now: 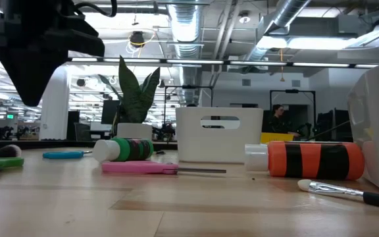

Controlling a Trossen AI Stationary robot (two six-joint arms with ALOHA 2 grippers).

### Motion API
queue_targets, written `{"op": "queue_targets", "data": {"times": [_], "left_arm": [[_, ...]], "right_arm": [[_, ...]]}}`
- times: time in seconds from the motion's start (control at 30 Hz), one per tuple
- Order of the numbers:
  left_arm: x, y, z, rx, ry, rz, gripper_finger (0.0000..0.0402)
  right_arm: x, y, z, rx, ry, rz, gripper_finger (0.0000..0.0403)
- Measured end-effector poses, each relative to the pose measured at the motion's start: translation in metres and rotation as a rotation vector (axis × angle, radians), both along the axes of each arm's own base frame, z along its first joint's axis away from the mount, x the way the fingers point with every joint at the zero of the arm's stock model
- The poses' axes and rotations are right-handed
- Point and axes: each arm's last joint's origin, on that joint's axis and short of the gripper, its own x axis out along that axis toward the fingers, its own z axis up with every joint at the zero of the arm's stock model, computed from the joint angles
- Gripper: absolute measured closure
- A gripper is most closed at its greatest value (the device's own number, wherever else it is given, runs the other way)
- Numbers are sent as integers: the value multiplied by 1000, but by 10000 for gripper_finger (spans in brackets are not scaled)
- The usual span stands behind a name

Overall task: Pick & Place Paint Supplies
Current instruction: Put the powder brush into the gray bin

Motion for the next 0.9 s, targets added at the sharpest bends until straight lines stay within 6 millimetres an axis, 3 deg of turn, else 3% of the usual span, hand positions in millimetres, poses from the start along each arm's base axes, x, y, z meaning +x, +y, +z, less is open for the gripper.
{"op": "queue_targets", "data": {"times": [0.27,0.43,0.63,0.9], "left_arm": [[-1,-2,0,-32,16,5,384],[-2,-3,-3,-59,33,11,324],[-11,-1,-27,-116,65,36,260],[-16,3,-44,-123,55,42,257]], "right_arm": [[3,-2,0,-3,-1,-13,346],[3,-2,0,-3,-1,-12,346],[3,-2,0,-5,-1,-11,346],[3,-2,0,-5,-1,-11,346]]}}
